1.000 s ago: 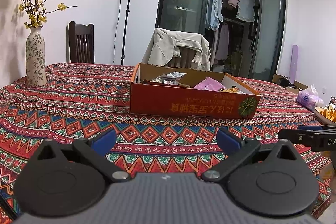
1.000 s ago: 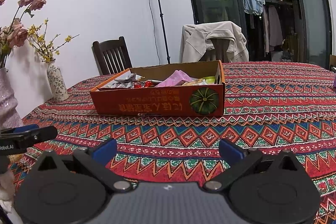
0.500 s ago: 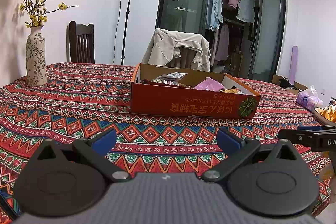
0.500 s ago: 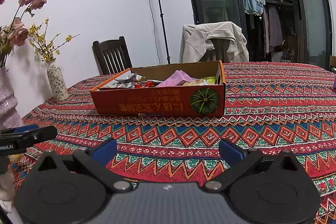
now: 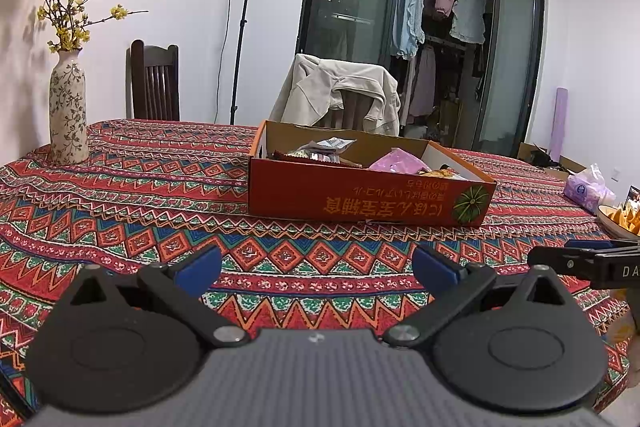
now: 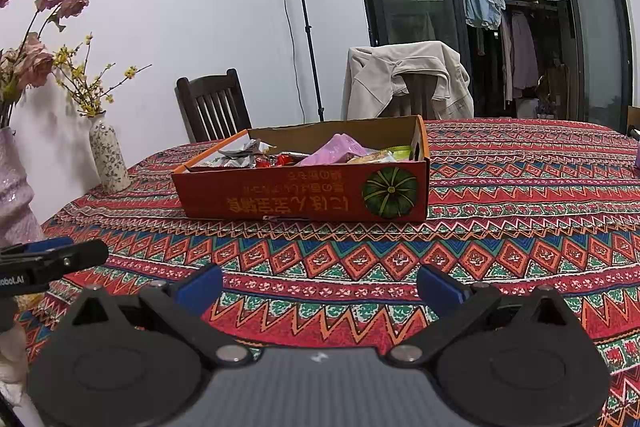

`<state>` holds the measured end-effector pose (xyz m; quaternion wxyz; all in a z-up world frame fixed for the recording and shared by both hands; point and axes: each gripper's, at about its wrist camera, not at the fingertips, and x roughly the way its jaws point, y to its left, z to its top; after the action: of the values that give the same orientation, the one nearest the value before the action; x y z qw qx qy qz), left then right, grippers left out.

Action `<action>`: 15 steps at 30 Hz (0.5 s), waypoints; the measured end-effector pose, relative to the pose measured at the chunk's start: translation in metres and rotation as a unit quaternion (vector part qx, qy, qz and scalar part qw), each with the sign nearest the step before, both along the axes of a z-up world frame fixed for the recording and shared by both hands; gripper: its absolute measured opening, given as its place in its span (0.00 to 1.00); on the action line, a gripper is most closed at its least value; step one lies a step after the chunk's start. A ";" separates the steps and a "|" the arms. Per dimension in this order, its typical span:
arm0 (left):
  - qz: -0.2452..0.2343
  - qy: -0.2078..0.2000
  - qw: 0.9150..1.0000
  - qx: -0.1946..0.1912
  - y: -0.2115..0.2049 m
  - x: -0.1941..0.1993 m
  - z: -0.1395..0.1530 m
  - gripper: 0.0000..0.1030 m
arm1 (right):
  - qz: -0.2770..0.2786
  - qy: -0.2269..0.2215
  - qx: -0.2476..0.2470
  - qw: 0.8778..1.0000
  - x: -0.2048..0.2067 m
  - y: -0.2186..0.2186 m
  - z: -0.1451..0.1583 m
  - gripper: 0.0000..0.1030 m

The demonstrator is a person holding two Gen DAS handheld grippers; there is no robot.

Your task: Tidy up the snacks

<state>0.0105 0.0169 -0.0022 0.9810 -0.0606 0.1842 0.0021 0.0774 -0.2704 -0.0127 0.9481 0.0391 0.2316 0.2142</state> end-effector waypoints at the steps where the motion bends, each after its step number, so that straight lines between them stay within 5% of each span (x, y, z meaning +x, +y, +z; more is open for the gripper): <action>1: 0.000 0.000 1.000 0.000 0.000 0.000 0.000 1.00 | 0.000 0.000 0.000 1.000 0.000 0.000 0.000 1.00; 15: 0.000 0.000 1.000 0.000 0.000 0.000 0.000 1.00 | 0.000 0.000 -0.001 1.000 -0.001 -0.001 -0.001 1.00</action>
<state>0.0101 0.0169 -0.0022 0.9809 -0.0608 0.1846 0.0016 0.0769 -0.2710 -0.0140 0.9481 0.0384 0.2317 0.2142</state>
